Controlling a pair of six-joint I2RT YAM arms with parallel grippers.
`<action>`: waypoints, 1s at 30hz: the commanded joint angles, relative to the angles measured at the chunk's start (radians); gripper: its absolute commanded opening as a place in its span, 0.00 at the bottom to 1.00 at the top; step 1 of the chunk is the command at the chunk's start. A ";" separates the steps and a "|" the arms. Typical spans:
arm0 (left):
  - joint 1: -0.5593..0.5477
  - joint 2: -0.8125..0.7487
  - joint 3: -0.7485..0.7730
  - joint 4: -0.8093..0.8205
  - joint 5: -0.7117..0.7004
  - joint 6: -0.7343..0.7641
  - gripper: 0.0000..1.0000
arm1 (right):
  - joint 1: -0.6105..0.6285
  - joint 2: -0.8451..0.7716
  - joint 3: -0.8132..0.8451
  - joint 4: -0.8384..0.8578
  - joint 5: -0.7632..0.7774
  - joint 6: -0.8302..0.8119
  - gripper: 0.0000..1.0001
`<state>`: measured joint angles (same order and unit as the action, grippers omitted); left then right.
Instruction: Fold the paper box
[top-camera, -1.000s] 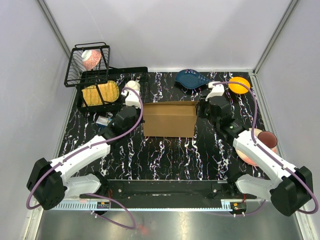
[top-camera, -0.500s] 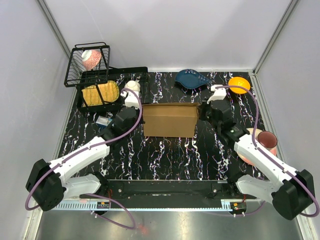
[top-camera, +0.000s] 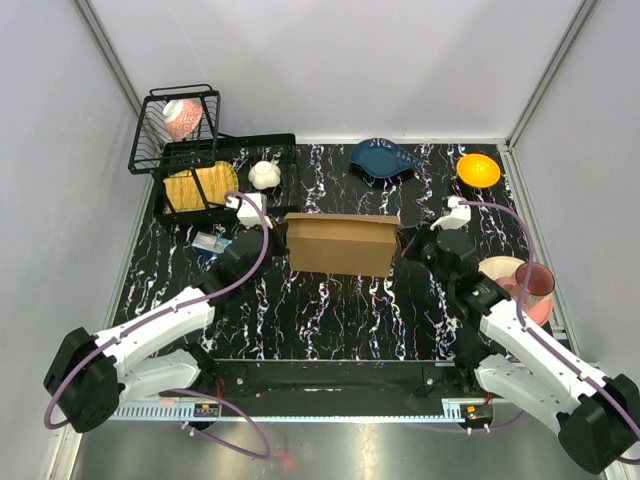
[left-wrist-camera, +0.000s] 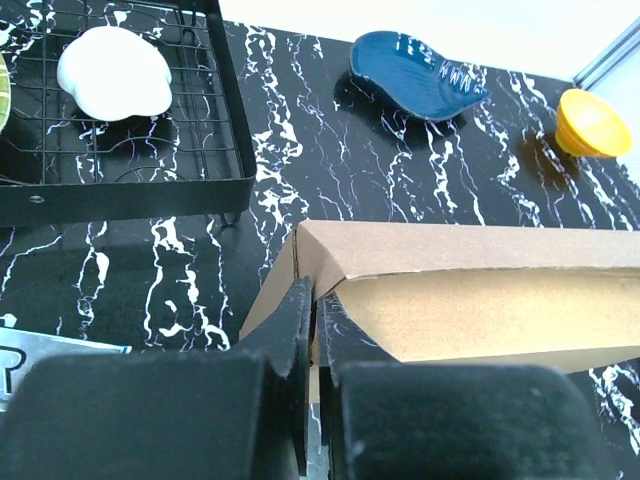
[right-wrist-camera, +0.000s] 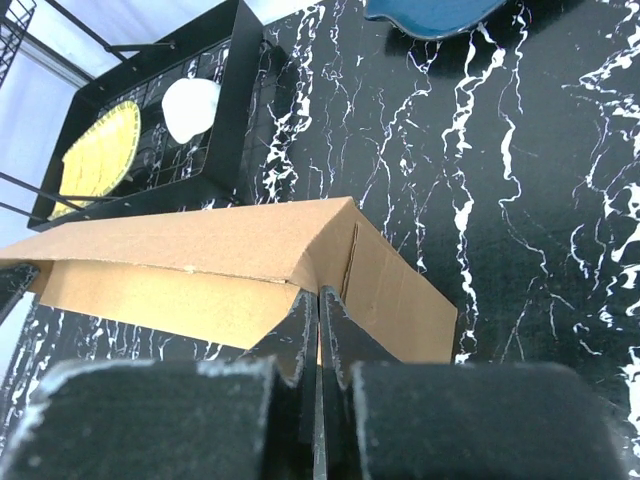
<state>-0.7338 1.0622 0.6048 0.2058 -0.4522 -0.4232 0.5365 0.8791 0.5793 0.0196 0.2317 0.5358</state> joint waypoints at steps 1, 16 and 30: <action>-0.019 0.070 -0.106 -0.209 -0.014 -0.081 0.00 | -0.009 0.056 -0.107 -0.245 0.001 0.101 0.00; -0.052 0.133 -0.151 -0.204 -0.098 -0.131 0.00 | -0.007 -0.018 -0.018 -0.438 0.024 0.182 0.26; -0.052 0.140 -0.119 -0.253 -0.112 -0.131 0.00 | -0.007 -0.239 0.208 -0.376 0.035 0.075 0.30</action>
<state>-0.7803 1.1275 0.5598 0.3340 -0.5846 -0.5476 0.5293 0.6975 0.7147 -0.4686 0.2489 0.6621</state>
